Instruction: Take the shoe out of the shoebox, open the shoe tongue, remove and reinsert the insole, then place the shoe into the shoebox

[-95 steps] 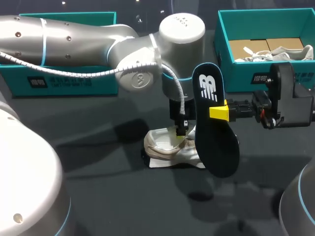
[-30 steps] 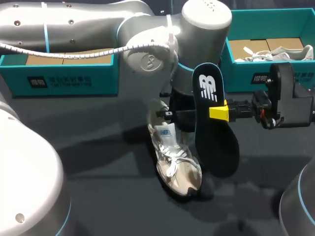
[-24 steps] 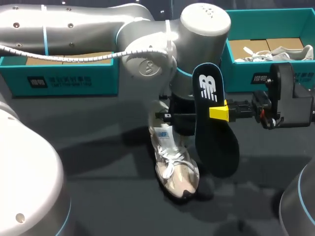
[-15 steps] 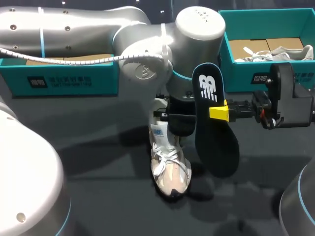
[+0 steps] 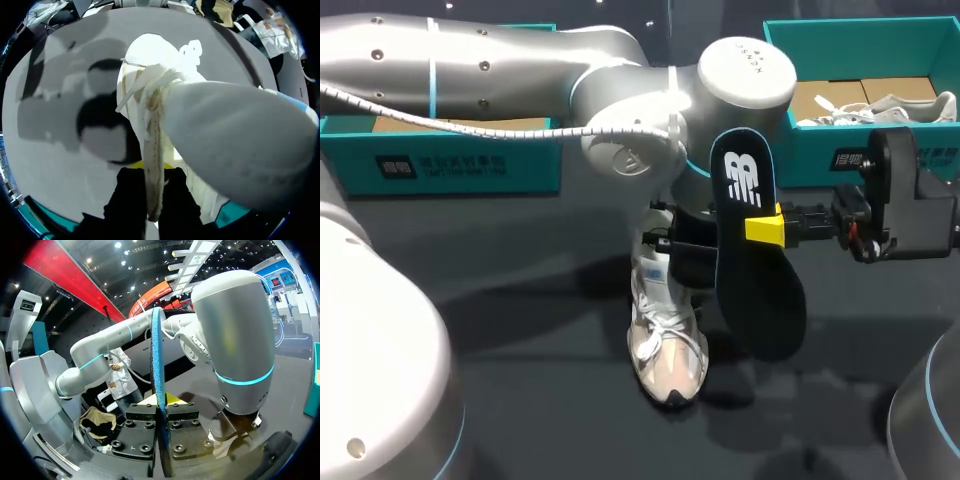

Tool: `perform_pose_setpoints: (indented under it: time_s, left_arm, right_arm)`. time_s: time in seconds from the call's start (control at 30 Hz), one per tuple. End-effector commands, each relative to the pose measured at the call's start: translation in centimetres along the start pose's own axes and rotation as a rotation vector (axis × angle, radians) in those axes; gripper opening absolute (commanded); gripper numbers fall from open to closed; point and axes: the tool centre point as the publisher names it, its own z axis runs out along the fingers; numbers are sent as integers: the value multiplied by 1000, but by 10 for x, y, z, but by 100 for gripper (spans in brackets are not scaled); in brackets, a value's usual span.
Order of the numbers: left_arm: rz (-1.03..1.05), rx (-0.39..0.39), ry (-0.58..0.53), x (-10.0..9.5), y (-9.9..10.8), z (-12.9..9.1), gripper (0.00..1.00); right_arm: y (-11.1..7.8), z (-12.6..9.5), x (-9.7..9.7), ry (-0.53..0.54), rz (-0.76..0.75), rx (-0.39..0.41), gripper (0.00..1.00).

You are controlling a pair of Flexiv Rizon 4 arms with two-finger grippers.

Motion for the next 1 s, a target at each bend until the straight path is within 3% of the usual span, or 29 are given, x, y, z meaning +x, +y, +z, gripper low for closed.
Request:
perform_pose_setpoints:
  time_s: [0.03,0.17,0.2,0.23,0.33,0.43,0.53,0.67,0.8,1.0]
  left_arm:
    - [1,2,18,-12,2,7,0]
    - [2,4,25,-15,5,12,2]
    - [1,4,26,-15,5,13,13]
    - [0,4,28,-16,6,13,32]
    - [-15,-3,27,-16,8,12,43]
    - [-26,-9,-3,-15,11,1,79]
    - [-48,-32,-55,-13,15,-14,100]
    - [-99,-59,-195,-10,22,-48,100]
    - [-239,-61,-463,-9,32,-100,100]
    - [-239,-61,-463,-9,32,-100,100]
  right_arm:
    - [-1,1,2,-4,1,0,0]
    - [-1,1,2,-4,1,0,0]
    - [-1,1,2,-4,1,0,0]
    - [-1,1,2,-4,1,0,0]
    - [-1,1,2,-4,1,0,0]
    - [-1,1,2,-4,1,0,0]
    - [-1,1,2,-4,1,0,0]
    - [-1,1,2,-4,1,0,0]
    - [-1,1,2,-4,1,0,0]
    - [-1,1,2,-4,1,0,0]
